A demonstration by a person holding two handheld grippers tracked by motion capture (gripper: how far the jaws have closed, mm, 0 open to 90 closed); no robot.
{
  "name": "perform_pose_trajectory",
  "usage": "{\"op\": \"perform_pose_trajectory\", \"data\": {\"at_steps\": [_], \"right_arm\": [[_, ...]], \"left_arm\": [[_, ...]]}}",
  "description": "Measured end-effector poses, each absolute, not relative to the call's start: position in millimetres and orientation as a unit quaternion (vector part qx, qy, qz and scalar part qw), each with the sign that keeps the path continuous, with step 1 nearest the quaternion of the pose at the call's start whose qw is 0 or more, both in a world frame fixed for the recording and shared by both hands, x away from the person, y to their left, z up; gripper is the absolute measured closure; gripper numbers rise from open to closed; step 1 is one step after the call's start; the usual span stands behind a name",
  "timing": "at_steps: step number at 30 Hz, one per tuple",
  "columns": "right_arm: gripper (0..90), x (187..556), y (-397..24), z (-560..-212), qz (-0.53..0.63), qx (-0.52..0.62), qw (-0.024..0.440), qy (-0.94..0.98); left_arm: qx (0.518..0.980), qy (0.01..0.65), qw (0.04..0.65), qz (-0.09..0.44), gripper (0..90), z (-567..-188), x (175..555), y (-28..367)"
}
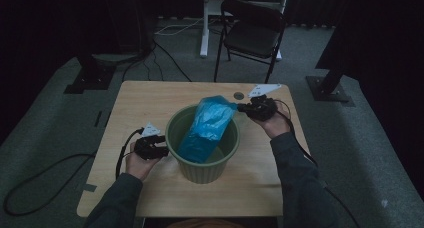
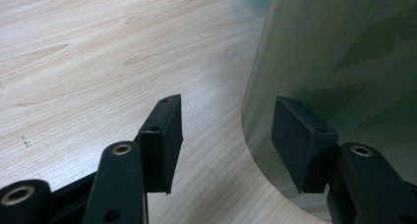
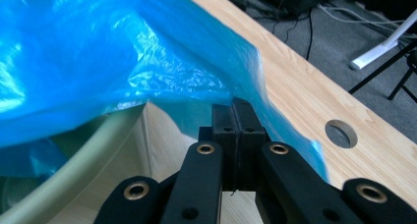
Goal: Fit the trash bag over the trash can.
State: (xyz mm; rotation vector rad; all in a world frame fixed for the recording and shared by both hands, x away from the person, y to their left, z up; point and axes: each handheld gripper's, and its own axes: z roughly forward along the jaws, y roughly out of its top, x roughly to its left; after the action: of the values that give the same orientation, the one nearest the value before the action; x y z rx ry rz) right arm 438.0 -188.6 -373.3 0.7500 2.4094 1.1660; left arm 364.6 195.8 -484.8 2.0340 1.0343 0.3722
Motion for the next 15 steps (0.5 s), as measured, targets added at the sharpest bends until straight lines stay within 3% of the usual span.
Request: {"op": "perform_pose_trajectory", "data": {"at_steps": [15], "right_arm": [[90.0,418,-195,-352,0.444,0.247,0.175,0.843]], "left_arm": [[0.796,0.402,0.423,0.16,45.9,-471,359,203]]}}
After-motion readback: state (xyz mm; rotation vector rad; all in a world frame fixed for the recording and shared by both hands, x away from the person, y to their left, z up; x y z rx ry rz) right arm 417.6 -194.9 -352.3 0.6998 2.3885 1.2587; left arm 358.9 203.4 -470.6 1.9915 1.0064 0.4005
